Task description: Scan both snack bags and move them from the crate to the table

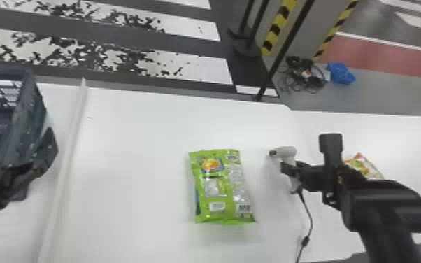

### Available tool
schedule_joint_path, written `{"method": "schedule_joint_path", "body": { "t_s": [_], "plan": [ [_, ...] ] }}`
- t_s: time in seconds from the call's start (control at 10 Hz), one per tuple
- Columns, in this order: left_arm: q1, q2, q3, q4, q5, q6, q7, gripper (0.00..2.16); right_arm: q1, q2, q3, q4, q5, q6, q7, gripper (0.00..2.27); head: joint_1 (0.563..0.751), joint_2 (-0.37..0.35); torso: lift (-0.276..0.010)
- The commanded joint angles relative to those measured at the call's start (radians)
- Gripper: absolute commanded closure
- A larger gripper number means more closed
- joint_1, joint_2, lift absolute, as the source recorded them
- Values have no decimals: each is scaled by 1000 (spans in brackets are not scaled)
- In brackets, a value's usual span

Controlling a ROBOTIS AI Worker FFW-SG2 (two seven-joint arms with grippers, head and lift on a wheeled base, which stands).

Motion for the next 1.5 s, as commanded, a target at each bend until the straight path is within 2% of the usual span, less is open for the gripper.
{"method": "schedule_joint_path", "body": {
  "t_s": [0.0, 0.1, 0.3, 0.4, 0.5, 0.7, 0.9, 1.2, 1.4],
  "plan": [
    [3, 2, 0, -4, 0, 0, 0, 87, 0, 0, 9, 21, 1, -26, -13, 1582, 695, -293, -88],
    [8, 2, 0, -7, 1, 0, 0, 87, 0, 0, 10, 30, 0, -29, -13, 1396, 695, -294, -88],
    [12, 2, 0, -14, 0, 0, 0, 87, 1, 0, 10, 30, 0, -29, -13, 718, 695, -296, -88],
    [14, 0, 0, -15, 0, 0, 0, 87, 3, 0, 10, 30, -2, -29, -13, 478, 695, -297, -88],
    [17, 0, 0, -20, 0, 0, 0, 87, 15, 0, 1, 16, -10, -29, -15, 147, 695, -297, -88],
    [21, 0, 3, -24, 0, 0, 0, 87, 99, 5, -60, -116, -48, -11, -13, 107, 695, -301, -88],
    [21, -3, 2, -24, 0, 0, 0, 87, 200, 11, -134, -261, -142, 50, 38, 110, 695, -304, -88],
    [20, 0, 2, -23, 0, 0, 0, 87, 257, 32, -220, -395, -300, 354, 214, 144, 695, -269, -88],
    [20, 5, 2, -21, 0, 0, 0, 87, 251, 31, -237, -399, -393, 501, 301, 144, 695, -236, -88]
  ]
}}
